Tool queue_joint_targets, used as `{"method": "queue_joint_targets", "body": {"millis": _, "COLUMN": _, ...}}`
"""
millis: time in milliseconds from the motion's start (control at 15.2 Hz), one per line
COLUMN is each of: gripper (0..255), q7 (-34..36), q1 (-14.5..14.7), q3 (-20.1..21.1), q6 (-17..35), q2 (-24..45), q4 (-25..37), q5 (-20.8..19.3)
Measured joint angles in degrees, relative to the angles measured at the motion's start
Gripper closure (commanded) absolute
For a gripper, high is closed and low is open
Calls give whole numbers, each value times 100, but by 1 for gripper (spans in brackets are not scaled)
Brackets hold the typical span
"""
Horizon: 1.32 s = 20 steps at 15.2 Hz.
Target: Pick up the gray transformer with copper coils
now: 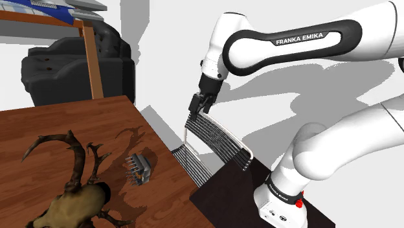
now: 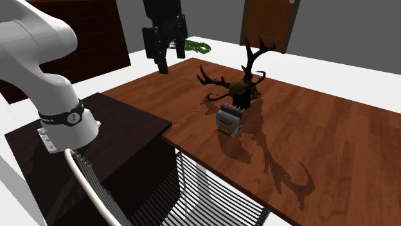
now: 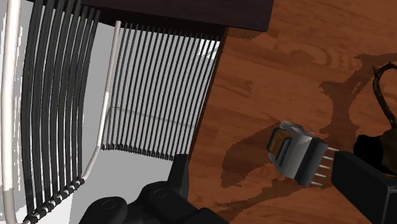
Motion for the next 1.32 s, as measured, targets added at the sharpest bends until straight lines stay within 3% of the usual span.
{"method": "queue_joint_targets", "body": {"millis": 462, "gripper": 0, "q7": 509, "q1": 111, "q3": 650, "q6": 1203, "q2": 1220, "q4": 55, "q5": -57}}
{"method": "queue_joint_targets", "body": {"millis": 726, "gripper": 0, "q7": 967, "q1": 95, "q3": 1015, "q6": 1839, "q2": 2133, "q4": 323, "q5": -385}}
{"method": "queue_joint_targets", "body": {"millis": 1056, "gripper": 0, "q7": 1814, "q1": 143, "q3": 1295, "q6": 2542, "q2": 3429, "q4": 807, "q5": -1252}}
{"method": "queue_joint_targets", "body": {"millis": 1320, "gripper": 0, "q7": 2576, "q1": 432, "q3": 1194, "q6": 2913, "q2": 4449, "q4": 1308, "q5": -2126}}
